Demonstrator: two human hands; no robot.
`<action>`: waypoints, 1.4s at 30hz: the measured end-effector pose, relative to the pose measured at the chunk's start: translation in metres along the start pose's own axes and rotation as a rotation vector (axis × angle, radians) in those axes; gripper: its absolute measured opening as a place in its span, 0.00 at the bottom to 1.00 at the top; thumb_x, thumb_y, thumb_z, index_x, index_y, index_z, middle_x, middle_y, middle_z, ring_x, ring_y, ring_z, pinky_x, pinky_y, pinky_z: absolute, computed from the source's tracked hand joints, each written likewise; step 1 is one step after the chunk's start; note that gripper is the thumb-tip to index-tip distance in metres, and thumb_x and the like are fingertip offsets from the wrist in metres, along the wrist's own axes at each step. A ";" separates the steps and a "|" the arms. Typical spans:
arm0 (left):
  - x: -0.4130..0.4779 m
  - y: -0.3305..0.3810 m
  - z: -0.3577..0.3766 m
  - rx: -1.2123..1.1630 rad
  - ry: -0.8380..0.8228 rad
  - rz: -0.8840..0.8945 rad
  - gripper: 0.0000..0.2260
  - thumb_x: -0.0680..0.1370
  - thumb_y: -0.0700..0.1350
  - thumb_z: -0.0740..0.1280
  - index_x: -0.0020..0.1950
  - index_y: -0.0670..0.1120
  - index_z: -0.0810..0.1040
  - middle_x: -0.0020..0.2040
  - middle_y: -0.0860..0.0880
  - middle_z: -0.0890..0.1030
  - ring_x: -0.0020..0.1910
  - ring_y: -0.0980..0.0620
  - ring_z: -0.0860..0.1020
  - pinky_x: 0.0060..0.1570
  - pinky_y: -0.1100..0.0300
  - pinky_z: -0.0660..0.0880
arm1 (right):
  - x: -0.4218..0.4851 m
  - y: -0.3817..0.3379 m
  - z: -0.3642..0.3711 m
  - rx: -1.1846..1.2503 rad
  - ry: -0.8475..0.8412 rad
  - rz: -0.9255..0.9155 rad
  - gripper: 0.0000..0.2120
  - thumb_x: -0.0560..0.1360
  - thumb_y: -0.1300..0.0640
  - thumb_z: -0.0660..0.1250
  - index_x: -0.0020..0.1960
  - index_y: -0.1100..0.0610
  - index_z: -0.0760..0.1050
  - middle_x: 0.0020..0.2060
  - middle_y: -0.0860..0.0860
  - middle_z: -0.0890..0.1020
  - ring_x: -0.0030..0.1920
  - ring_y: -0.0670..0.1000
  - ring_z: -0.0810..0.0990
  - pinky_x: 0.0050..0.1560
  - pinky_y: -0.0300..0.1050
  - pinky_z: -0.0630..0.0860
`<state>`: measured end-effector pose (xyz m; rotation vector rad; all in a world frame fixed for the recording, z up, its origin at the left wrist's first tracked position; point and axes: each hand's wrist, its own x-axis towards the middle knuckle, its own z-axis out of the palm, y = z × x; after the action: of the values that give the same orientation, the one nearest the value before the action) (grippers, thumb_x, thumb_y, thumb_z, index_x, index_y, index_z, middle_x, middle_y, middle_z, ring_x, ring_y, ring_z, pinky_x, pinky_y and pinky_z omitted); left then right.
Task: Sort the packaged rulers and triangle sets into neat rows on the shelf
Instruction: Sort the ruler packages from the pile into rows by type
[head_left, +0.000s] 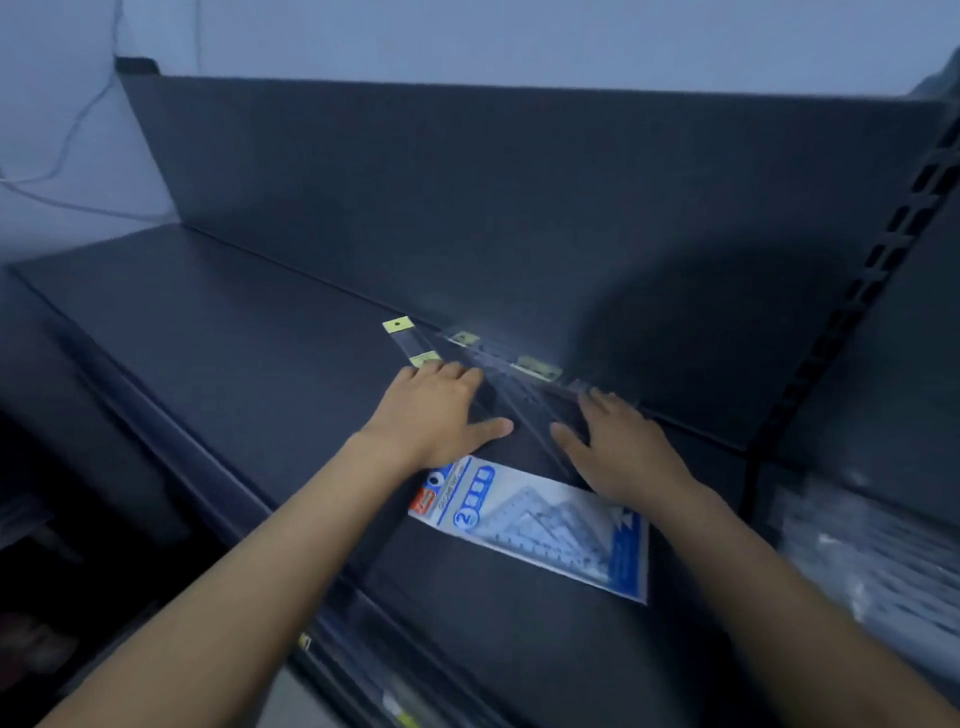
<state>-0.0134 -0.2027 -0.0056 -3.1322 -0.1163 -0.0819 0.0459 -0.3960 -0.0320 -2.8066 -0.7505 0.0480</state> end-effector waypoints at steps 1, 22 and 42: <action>0.015 -0.004 0.004 -0.011 0.007 0.054 0.30 0.76 0.67 0.57 0.70 0.49 0.68 0.69 0.48 0.71 0.69 0.45 0.66 0.66 0.50 0.62 | 0.005 -0.001 0.004 -0.001 -0.026 0.017 0.29 0.81 0.42 0.51 0.75 0.59 0.56 0.75 0.55 0.59 0.75 0.54 0.56 0.72 0.52 0.58; 0.110 -0.061 0.020 -0.250 -0.021 0.738 0.19 0.71 0.59 0.69 0.60 0.56 0.80 0.53 0.56 0.76 0.53 0.55 0.72 0.56 0.61 0.64 | 0.008 -0.022 0.023 0.021 0.294 0.263 0.18 0.75 0.46 0.65 0.64 0.47 0.73 0.62 0.43 0.75 0.65 0.46 0.69 0.59 0.38 0.55; 0.106 -0.068 0.005 -0.393 -0.503 0.552 0.27 0.58 0.54 0.82 0.52 0.57 0.75 0.50 0.58 0.75 0.47 0.58 0.74 0.50 0.57 0.75 | 0.008 -0.019 0.024 0.125 0.204 0.172 0.09 0.73 0.42 0.65 0.42 0.43 0.66 0.51 0.42 0.67 0.52 0.41 0.61 0.46 0.35 0.52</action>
<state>0.0873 -0.1273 -0.0052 -3.3306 0.8542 0.7673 0.0410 -0.3708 -0.0504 -2.6969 -0.4423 -0.1537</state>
